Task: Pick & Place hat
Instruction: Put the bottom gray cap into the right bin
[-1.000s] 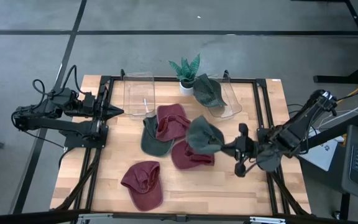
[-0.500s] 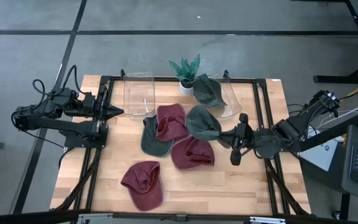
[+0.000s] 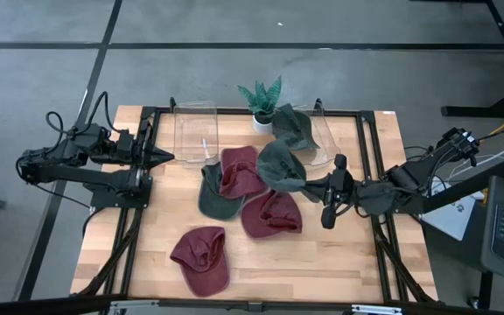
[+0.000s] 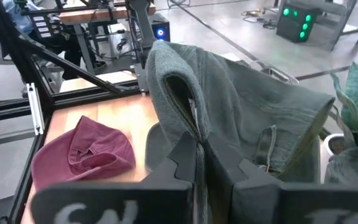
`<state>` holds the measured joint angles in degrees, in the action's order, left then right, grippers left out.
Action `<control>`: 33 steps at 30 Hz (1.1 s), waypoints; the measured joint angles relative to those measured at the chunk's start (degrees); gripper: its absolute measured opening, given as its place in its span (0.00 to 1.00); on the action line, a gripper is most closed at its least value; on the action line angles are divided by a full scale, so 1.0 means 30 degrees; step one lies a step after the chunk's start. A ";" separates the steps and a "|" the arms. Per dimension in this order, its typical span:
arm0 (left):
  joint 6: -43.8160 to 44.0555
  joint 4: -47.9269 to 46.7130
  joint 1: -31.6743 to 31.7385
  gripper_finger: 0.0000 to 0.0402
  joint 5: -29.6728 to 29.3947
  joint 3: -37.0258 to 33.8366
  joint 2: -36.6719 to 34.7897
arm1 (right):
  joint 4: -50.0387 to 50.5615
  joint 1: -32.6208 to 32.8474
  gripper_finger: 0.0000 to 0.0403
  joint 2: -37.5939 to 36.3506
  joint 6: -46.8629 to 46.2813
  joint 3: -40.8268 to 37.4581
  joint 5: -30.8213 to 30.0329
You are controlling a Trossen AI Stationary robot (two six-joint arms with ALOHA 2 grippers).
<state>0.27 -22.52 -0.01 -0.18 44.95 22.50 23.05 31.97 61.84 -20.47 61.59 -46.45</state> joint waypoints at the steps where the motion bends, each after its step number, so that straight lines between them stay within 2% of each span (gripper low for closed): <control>1: 0.0000 0.0000 0.0000 0.02 0.0007 0.0000 0.0000 | -0.0029 0.0000 0.04 0.0000 0.0139 -0.0001 0.0012; 7: 0.0003 0.0000 -0.0007 0.03 0.0004 0.0000 0.0000 | -0.0773 0.0000 0.04 0.0007 0.1499 0.0000 0.0034; 15: 0.0007 0.0001 -0.0007 0.02 0.0003 0.0000 -0.0004 | -0.2558 -0.0303 0.04 -0.0007 0.4419 0.0006 0.1055; 22: 0.0000 0.0000 0.0000 0.03 0.0007 0.0000 -0.0007 | -0.3065 -0.1300 0.04 -0.0029 0.6134 0.0005 0.1066; 33: 0.0007 0.0000 -0.0007 0.03 0.0007 0.0000 0.0000 | -0.3016 -0.3772 0.04 -0.0029 0.6973 0.0006 0.1023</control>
<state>0.30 -22.52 -0.03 -0.16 44.95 22.50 14.00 20.65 61.76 0.45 61.60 -43.38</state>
